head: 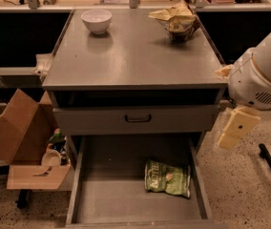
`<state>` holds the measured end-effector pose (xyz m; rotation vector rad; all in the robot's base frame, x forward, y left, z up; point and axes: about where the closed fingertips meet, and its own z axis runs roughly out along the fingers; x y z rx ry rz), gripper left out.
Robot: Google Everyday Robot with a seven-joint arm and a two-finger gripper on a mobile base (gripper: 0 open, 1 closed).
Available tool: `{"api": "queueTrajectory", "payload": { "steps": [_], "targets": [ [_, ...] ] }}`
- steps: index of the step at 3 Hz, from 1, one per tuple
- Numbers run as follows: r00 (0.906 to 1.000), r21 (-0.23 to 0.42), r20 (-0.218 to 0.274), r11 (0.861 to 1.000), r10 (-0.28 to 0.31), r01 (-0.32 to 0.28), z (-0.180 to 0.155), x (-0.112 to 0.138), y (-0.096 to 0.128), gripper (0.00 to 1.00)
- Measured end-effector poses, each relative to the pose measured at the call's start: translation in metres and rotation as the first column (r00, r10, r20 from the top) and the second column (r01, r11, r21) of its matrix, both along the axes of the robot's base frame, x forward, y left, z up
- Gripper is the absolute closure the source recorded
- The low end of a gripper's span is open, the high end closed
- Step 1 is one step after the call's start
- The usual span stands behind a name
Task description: Pick green jalapeno chip bag from middle drawer and place on counter
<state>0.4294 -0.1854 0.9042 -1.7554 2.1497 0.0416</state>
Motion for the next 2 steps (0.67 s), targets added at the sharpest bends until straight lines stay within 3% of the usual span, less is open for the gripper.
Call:
{"api": "queueTrajectory", "payload": {
  "steps": [1, 2],
  "targets": [
    [0.9996, 0.022, -0.019, 1.000, 0.020, -0.019, -0.045, 0.004, 0.002, 0.00],
    [0.9955, 0.079, -0.065, 0.995, 0.069, -0.064, -0.143, 0.011, 0.007, 0.00]
  ]
}}
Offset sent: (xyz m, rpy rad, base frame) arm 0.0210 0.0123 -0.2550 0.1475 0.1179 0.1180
